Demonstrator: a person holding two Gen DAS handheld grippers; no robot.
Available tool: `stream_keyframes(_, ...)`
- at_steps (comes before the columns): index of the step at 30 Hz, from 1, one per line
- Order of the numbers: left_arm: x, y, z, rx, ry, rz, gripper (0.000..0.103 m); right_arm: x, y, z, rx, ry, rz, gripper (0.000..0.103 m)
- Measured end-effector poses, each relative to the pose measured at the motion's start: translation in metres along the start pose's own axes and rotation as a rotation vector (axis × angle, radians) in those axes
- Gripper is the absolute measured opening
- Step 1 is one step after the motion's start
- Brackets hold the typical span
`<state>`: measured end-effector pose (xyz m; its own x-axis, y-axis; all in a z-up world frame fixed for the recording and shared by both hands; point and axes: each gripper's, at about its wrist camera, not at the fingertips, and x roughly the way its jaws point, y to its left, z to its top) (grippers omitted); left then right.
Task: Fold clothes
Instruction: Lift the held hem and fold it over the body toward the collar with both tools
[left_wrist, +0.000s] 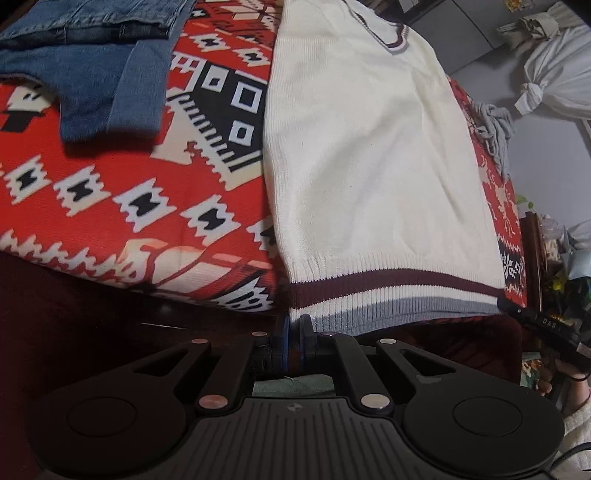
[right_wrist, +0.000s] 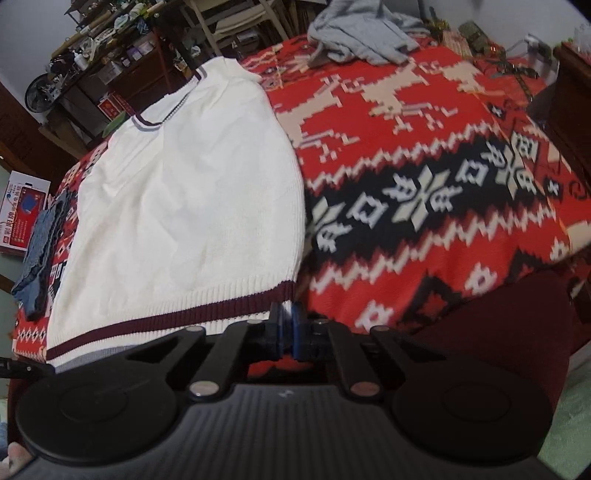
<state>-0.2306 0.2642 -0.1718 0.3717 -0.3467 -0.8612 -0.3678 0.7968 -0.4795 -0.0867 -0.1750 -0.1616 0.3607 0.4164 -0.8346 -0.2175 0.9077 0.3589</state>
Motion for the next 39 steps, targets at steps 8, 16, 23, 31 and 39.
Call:
stream_keyframes(8,0.003,0.005,-0.005,-0.033,-0.033,-0.075,0.012,0.006,0.001,-0.007,0.02,0.048,0.063,0.006)
stream_keyframes(16,0.006,0.003,-0.003,0.009,-0.048,-0.099,0.033,0.005,0.01,-0.013,-0.02,0.093,0.097,0.005)
stream_keyframes(23,0.007,0.01,-0.001,-0.017,-0.069,-0.162,0.033,0.003,-0.002,-0.009,0.042,0.049,0.114,0.028)
stream_keyframes(31,0.012,0.0,0.006,-0.001,-0.072,-0.185,0.033,0.017,0.005,0.001,0.057,0.04,0.162,0.033)
stream_keyframes(39,0.022,-0.011,0.005,0.015,-0.054,-0.064,0.006,0.025,0.018,-0.003,-0.007,0.044,0.108,0.012)
